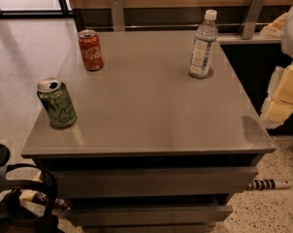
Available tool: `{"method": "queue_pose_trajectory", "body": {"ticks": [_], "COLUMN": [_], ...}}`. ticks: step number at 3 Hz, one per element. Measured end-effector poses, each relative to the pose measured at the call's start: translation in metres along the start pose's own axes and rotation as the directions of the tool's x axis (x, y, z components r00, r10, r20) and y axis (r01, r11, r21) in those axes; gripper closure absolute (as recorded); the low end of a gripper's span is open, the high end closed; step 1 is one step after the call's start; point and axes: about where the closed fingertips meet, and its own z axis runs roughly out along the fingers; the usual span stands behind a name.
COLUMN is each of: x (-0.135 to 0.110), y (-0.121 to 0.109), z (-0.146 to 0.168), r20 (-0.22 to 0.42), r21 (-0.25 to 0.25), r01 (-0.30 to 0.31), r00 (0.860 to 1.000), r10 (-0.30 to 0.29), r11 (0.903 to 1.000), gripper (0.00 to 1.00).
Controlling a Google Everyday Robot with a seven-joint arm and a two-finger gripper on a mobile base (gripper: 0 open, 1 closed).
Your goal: Move blue plastic bottle near green can
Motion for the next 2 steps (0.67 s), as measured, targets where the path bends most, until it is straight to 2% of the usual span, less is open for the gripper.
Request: {"method": "queue_pose_trajectory", "body": {"ticks": [1,2], "x": [0.0,0.006], "y": [-0.001,-0.028], "z": [0.0,-0.002], "r20": [0.002,0.052], "r21": [0.002,0.043], "r01": [-0.002,-0.056], "r00": [1.0,0.997], "r10": [0.002,0.054], "r11": [1.0,0.9975], "gripper": [0.0,0.0]}}
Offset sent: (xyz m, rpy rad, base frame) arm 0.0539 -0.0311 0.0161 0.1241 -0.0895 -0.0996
